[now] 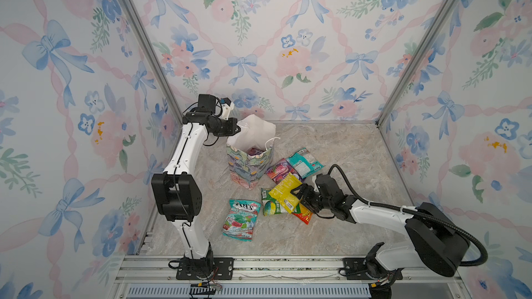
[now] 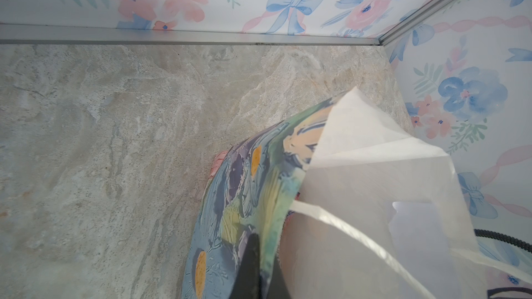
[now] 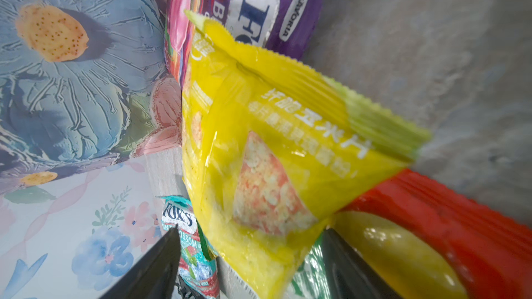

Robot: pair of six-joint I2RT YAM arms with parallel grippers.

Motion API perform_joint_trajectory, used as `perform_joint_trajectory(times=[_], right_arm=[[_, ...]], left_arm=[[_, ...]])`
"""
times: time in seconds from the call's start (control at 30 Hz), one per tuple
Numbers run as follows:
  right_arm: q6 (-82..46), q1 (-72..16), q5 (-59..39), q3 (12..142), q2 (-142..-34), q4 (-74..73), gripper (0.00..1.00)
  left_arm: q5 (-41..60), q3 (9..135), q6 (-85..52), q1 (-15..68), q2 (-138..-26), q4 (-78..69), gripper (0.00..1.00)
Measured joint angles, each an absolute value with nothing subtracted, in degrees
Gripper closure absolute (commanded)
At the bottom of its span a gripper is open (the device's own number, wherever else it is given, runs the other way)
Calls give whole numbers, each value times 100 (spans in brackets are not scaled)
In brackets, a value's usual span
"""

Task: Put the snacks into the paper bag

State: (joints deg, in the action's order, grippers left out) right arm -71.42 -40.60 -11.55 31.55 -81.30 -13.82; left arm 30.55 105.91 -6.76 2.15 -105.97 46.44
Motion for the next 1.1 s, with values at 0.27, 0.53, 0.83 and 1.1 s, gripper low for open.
perform_joint_trajectory(times=[0.27,0.53,0.83,1.1], right_arm=[[-7297,-4062,-1061,3151,-8552,-1892,40],[-7325,-4064,-965,3146,-8643,-2165,71],[-7107,-4069,-895,3214,-8632,-2032,98],[-6814,-4071,-829,3529,-8315,-1487,99]], left_arm=[[3055,10591,-676,215,-10597,4646,100],[3055,10591,-676,215,-10597,4644,100],[3052,10591,-676,215,-10597,4646,100],[3055,10591,-676,215,-10597,4646,100]])
